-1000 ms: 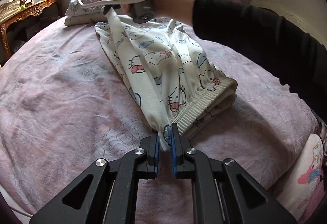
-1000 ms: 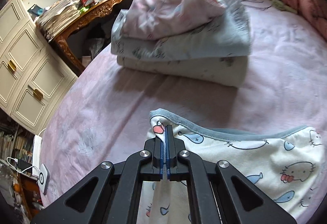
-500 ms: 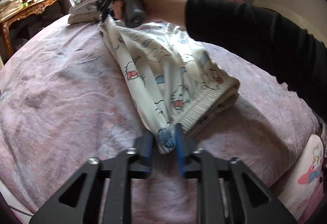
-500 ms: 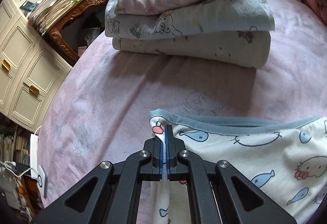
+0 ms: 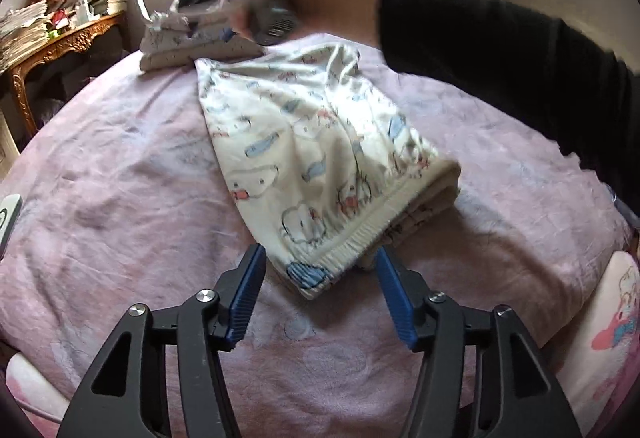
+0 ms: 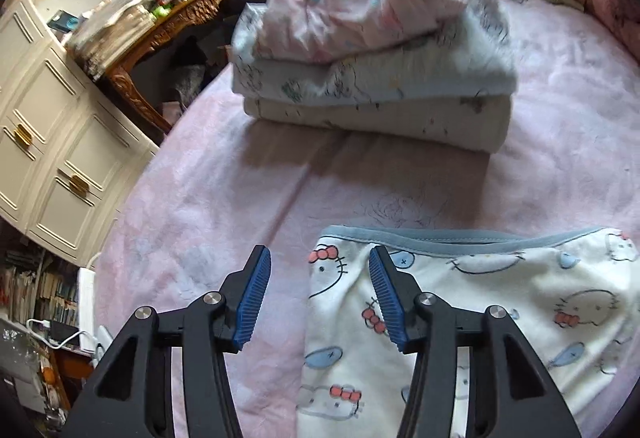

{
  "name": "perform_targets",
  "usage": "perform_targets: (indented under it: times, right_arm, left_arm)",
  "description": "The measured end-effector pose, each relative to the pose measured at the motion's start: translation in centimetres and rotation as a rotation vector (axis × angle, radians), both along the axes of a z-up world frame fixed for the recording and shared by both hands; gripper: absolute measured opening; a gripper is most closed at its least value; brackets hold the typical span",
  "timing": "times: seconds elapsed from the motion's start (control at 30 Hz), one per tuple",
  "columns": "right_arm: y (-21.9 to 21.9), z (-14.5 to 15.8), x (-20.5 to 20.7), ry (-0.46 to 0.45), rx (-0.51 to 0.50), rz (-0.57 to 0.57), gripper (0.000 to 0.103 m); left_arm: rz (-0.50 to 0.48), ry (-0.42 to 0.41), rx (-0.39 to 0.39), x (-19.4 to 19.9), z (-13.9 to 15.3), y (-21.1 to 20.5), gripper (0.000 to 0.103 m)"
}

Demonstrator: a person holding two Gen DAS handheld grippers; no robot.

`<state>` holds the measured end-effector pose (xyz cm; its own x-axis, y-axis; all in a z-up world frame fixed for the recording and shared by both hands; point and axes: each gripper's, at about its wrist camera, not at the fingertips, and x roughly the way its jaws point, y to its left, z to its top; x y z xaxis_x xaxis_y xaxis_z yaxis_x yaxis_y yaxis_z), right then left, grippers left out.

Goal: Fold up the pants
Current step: 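Withdraw both open grippers from the pants folded in half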

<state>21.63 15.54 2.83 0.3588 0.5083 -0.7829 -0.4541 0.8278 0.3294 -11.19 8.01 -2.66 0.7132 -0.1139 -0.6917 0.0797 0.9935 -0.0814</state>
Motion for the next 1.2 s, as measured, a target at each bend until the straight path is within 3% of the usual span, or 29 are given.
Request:
perform_targets:
  times: [0.07, 0.17, 0.37, 0.57, 0.63, 0.77, 0.83, 0.9, 1.0, 1.2]
  right_arm:
    - [-1.1, 1.4, -1.1, -0.053, -0.012, 0.001, 0.053]
    - [-4.9, 4.1, -4.9, -0.206, -0.04, -0.042, 0.056]
    - [-14.3, 7.6, -12.4, -0.366, -0.054, -0.087, 0.06]
    - [-22.1, 7.3, -21.7, -0.526, -0.122, -0.157, 0.064]
    - [-23.8, 6.0, -24.1, -0.524, -0.14, -0.158, 0.064]
    - [-26.6, 2.2, -27.0, -0.401, -0.116, -0.14, 0.064]
    - [-26.8, 0.5, -28.4, -0.409, -0.153, -0.106, 0.064]
    - [-26.3, -1.2, -30.1, -0.45, -0.217, -0.045, 0.059]
    - [-25.9, -3.1, -31.2, -0.384, -0.184, 0.07, 0.053]
    - [-24.5, -5.3, -31.4, -0.355, -0.231, 0.123, 0.04]
  left_arm:
    - [0.006, -0.023, 0.002, -0.2, 0.5, 0.1, 0.063]
    - [0.023, -0.042, 0.015, -0.3, 1.1, 0.4, 0.068]
    - [0.069, -0.058, -0.003, -0.3, 2.0, 1.6, 0.073]
    - [0.128, -0.09, 0.018, -0.6, 2.6, 2.7, 0.075]
    - [0.134, -0.1, 0.032, -0.6, 2.6, 2.9, 0.075]
    - [0.129, -0.079, 0.038, -0.3, 2.2, 3.1, 0.075]
    - [0.127, -0.06, 0.033, -0.3, 1.8, 2.8, 0.075]
    - [0.12, -0.031, 0.017, -0.2, 1.2, 2.6, 0.075]
    - [0.119, -0.009, -0.017, 0.1, 0.9, 2.5, 0.075]
    - [0.151, -0.049, 0.013, 0.0, 1.5, 2.2, 0.075]
